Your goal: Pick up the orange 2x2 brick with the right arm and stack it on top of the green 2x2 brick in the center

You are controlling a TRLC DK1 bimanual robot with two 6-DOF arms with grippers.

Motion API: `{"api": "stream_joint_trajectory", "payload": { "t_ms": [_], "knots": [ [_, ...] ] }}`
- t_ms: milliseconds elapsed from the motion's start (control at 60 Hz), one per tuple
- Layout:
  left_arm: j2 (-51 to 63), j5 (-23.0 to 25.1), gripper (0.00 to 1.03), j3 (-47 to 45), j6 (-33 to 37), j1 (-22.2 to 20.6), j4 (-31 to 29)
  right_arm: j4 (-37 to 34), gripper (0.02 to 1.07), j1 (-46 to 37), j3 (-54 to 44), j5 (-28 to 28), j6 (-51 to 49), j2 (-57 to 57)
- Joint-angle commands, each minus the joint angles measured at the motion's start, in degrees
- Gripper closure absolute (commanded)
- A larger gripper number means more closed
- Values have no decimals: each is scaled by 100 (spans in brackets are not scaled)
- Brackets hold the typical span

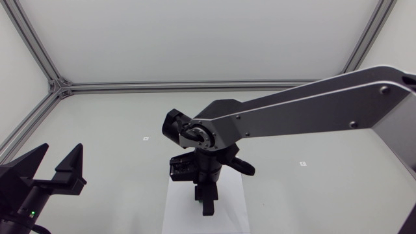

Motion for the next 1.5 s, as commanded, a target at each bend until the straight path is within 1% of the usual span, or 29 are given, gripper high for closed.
{"api": "stream_joint_trajectory", "payload": {
  "t_ms": [0,67,217,267,500,567,667,700,783,883,950,967,983,1017,1033,1200,1283,1400,1483],
  "knots": [
    [-32,16,4,-235,33,5,-65,38,63,31,-181,15,93,5],
    [-32,16,4,-235,33,5,-65,38,59,31,-181,15,93,-4],
    [-32,16,4,-235,33,5,-65,38,59,31,-181,15,93,-4],
    [-32,16,4,-235,33,5,-65,38,55,31,-190,15,102,-13],
    [-32,16,4,-235,33,5,-65,29,54,13,-234,15,93,-65],
    [-32,16,4,-235,33,5,-65,29,50,13,-243,15,93,-83],
    [-32,16,4,-235,33,5,-65,11,50,13,-217,15,93,-109],
    [-32,16,4,-235,33,5,-65,11,47,13,-208,15,93,-127],
    [-32,16,4,-235,33,5,-65,11,34,13,-199,24,119,-153],
    [-32,16,4,-235,33,5,-65,11,32,13,-208,15,119,-171],
    [-32,16,4,-235,33,5,-65,11,23,5,-208,15,119,-171],
    [-32,16,4,-235,33,5,-65,11,19,13,-208,15,119,-180],
    [-32,16,4,-235,33,5,-65,3,13,5,-208,6,119,-180],
    [-32,16,4,-235,33,5,-65,-6,7,5,-199,-11,119,-206],
    [-32,16,4,-235,33,5,-65,-15,6,5,-199,-38,119,-224],
    [-32,16,4,-235,33,5,-65,-147,6,-4,-199,-55,119,-399],
    [-32,16,4,-235,33,5,-65,-279,6,-22,-234,-73,128,-663],
    [-32,16,4,-235,33,5,-65,-569,6,-119,-225,-99,189,-1314],
    [-32,16,4,-235,33,5,-65,-630,6,-294,-243,-99,321,-1850]
  ]
}}
